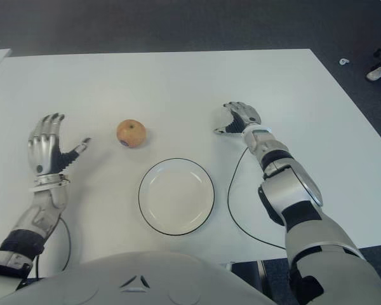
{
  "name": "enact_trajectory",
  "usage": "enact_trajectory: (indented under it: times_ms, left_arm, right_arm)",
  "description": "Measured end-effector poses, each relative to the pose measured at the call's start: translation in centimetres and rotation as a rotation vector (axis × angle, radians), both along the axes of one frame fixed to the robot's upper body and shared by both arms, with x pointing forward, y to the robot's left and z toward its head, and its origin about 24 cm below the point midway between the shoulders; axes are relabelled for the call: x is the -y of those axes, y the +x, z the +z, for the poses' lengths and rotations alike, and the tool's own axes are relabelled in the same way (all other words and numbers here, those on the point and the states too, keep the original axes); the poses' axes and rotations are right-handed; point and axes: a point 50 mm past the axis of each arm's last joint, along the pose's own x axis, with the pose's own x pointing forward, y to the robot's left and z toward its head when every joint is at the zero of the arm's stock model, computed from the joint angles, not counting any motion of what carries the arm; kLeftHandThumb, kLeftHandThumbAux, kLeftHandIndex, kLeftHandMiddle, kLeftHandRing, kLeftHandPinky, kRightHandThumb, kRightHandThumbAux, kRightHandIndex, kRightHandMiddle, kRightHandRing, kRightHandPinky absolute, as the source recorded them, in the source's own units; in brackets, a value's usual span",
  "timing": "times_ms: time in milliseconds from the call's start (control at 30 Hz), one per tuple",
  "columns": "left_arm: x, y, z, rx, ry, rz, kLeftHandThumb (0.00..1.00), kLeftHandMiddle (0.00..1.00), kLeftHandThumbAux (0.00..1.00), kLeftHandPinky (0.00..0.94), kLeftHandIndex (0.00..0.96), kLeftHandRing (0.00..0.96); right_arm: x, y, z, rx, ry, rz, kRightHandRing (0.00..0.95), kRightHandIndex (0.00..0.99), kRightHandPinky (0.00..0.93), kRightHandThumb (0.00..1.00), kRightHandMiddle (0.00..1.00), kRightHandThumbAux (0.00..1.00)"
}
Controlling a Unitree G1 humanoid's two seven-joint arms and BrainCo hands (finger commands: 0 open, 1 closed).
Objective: Put the apples into the plate.
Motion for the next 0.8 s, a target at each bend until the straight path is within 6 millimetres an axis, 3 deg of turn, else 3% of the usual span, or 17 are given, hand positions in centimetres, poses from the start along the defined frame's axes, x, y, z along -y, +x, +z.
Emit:
enact_trajectory:
  times_ms: [300, 800]
  left_arm:
    - [0.8, 2.1, 2.3, 0.069, 0.042, -0.052, 0.282, 0.162, 0.358, 0.235, 0.181, 0.165]
    - [-0.5, 2.6, 2.2, 0.015, 0.143, -0.046, 0.302, 0.177, 0.367, 0.240, 0.205, 0.184]
  right_arm:
    - [0.6, -0.8, -1.1, -0.022, 0.059, -0.079, 0.064, 0.028, 0.067, 0.346, 0.069, 0.597]
    - [0.8, -1.4, -1.8, -0.015, 0.100, -0.124, 0.073, 0.016, 0.070, 0.323, 0.086, 0.558]
